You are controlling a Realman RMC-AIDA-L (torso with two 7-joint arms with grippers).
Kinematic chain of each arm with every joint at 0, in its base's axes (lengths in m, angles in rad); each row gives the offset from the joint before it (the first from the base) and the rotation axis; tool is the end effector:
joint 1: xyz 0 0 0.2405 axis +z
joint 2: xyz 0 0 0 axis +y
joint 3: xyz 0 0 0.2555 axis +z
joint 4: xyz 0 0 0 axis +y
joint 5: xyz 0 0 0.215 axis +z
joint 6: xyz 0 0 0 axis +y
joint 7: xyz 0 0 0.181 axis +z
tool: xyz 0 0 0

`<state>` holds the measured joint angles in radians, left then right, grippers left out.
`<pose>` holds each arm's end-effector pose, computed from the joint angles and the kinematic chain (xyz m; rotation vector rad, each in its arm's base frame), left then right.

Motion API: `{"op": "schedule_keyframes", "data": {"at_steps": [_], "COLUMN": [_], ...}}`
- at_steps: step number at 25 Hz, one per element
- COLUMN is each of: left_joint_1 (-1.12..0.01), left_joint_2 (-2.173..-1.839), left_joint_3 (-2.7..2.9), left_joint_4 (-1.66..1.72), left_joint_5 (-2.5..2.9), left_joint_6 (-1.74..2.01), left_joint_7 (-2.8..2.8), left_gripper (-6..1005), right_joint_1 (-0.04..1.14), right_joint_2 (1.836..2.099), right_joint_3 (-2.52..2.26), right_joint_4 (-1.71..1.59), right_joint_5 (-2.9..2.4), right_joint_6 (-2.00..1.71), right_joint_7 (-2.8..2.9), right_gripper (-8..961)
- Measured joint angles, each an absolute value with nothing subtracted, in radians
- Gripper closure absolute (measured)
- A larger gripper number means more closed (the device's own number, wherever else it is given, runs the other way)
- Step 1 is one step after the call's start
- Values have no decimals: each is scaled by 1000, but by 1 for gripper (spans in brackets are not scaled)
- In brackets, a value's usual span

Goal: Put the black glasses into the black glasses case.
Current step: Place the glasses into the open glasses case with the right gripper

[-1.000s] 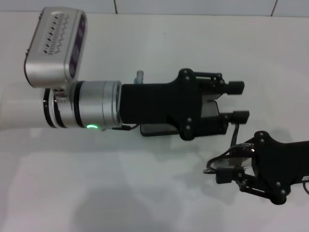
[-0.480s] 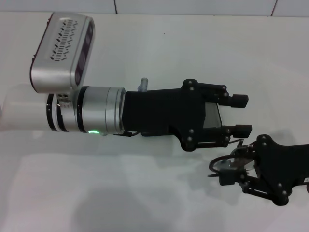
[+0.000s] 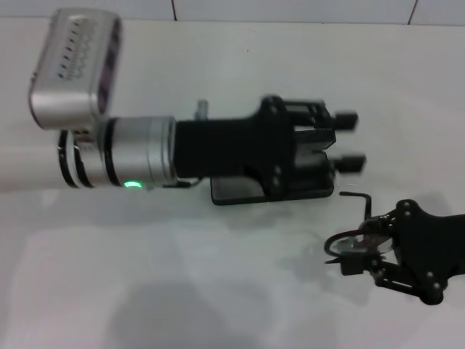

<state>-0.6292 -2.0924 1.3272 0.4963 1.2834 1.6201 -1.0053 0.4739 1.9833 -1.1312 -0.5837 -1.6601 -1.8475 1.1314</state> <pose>-0.1288 0.3173 -0.0809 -2.8477 0.0267 -1.2653 0.2178 0.2742 -0.0340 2.8939 -0.1318 -0.9306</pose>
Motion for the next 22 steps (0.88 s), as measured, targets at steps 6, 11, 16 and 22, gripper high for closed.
{"op": "schedule_keyframes", "data": {"at_steps": [6,11,16,22], "left_joint_1": [-581,-555,-528,-532], "left_joint_2": [-2095,-2093,-2093,-2093], "left_joint_3": [1166,1085,1058,1058], "left_joint_4": [480,451,449,434], "left_joint_5": [1264,1211,1211,1210], "left_joint_6": [1615,1588,1572,1552], "left_joint_7": [-972,-946,-947,-954], "left_gripper": [498,499,499,499], "right_joint_1": [396,290,269,282], "right_joint_2": [1995,2025,2024,2026], "right_joint_3": [-1131,-1269,-1512,-1708], "right_joint_4": [-779,-1147,-1381,-1515], "right_joint_5": [-1698,-1807,-1936,-2162], "right_joint_6": [-1728,-1521,-1299,-1136], "right_joint_7": [1196,1416,1620,1846], "right_gripper": [846,846,846,845]}}
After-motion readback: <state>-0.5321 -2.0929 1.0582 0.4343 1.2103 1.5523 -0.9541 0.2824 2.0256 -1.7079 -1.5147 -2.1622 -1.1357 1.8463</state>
